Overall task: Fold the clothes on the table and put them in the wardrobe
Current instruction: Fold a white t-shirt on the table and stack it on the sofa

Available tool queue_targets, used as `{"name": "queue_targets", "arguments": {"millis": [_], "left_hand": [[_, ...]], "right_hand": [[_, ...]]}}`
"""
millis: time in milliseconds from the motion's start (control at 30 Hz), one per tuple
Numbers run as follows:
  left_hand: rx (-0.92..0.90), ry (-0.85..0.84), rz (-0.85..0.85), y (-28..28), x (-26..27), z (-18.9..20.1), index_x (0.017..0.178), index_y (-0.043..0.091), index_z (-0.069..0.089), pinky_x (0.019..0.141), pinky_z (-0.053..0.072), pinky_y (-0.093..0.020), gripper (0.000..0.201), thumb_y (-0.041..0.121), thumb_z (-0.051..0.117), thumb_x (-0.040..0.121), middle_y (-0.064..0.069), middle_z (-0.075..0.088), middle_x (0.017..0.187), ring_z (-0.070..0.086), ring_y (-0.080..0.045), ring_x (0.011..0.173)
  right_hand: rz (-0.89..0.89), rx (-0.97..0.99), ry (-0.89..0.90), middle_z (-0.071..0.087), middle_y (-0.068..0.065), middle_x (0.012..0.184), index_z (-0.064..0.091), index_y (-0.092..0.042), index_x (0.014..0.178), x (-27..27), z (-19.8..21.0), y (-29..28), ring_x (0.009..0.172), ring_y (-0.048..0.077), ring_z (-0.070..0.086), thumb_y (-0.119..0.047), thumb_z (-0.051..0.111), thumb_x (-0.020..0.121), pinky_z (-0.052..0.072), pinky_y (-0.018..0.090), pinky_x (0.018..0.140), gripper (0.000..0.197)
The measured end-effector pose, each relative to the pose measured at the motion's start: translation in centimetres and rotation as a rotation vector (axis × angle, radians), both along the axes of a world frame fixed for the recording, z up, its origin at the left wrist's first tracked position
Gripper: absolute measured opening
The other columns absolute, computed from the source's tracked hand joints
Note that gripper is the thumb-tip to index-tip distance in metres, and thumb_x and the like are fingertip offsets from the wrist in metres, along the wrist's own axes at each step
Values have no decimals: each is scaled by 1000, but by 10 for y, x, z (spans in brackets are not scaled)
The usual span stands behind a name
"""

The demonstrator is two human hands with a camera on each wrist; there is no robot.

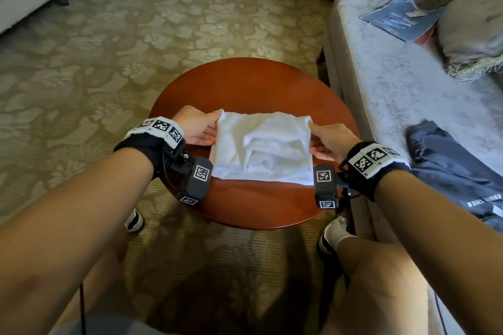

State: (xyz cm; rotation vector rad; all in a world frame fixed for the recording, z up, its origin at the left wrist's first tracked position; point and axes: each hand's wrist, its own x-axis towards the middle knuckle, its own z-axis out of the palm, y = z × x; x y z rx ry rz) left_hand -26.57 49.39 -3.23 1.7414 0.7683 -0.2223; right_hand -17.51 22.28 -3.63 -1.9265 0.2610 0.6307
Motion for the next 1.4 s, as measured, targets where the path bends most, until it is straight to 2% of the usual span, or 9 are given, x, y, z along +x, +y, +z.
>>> {"name": "queue_targets", "arguments": {"millis": [133, 367, 533, 633, 767, 933, 1033, 1233, 1400], "left_hand": [[-110, 4, 0, -6, -3, 9, 109, 4, 65, 70, 55, -28, 48, 47, 52, 96, -11, 70, 100, 66, -20, 86], [41, -34, -80, -20, -4, 12, 111, -3, 63, 83, 57, -37, 26, 13, 65, 91, -17, 65, 118, 65, -29, 106], [116, -17, -49, -16, -7, 17, 106, 4, 56, 81, 55, -40, 11, 10, 54, 96, -19, 61, 121, 63, -30, 107], [77, 7, -47, -18, -10, 13, 108, 0, 59, 77, 57, -40, 16, 10, 56, 96, -18, 65, 115, 66, -28, 100], [-162, 24, -63, -24, -19, 16, 118, -1, 58, 67, 60, -36, 33, 16, 66, 91, -14, 69, 109, 70, -26, 93], [-216, 84, -117, -20, -26, 21, 124, -4, 54, 64, 61, -36, 44, 19, 69, 89, -18, 71, 106, 73, -28, 87], [-225, 114, -82, -22, -31, 19, 134, -1, 44, 63, 59, -39, 62, 23, 74, 85, -20, 69, 109, 73, -31, 85], [-312, 110, 24, -37, -37, 21, 135, 0, 45, 74, 56, -43, 43, 17, 56, 97, -22, 57, 128, 62, -35, 110], [-400, -7, 71, -46, -39, 34, 119, -3, 59, 64, 60, -39, 30, 7, 63, 92, -21, 67, 113, 70, -29, 93]], "right_hand": [[17, 83, 95, 70, 10, 94, 66, -9, 103, -4, 5, 4, 73, 21, 66, -60, 38, 99, 53, 27, 57, 58], [207, -59, 68, 75, 13, 106, 65, -6, 116, -17, 18, 13, 98, 28, 72, -28, 81, 81, 56, 46, 93, 45], [230, -225, -23, 57, 9, 72, 56, -8, 86, -10, 19, 4, 59, 22, 50, -13, 65, 94, 43, 34, 61, 13], [251, -294, -34, 62, 10, 96, 57, -17, 84, -10, 15, 2, 82, 25, 60, -16, 66, 92, 55, 40, 78, 12], [241, -437, -80, 53, 13, 131, 52, -5, 130, -14, 15, -5, 121, 27, 52, -22, 69, 91, 46, 40, 103, 46], [-39, -150, -14, 47, -3, 65, 58, -11, 97, -17, 16, -18, 54, 12, 41, -37, 75, 83, 35, 25, 51, 34], [-80, -69, 107, 40, -3, 49, 50, -14, 77, -27, 23, -22, 43, 10, 32, -39, 61, 94, 28, 20, 43, 32], [139, -135, 195, 54, 8, 74, 60, -8, 84, -44, 24, -34, 60, 21, 45, -41, 72, 86, 39, 29, 62, 35], [9, -117, 6, 68, 16, 90, 60, -4, 98, -40, 24, -36, 77, 29, 63, -24, 70, 91, 54, 41, 85, 24]]}}
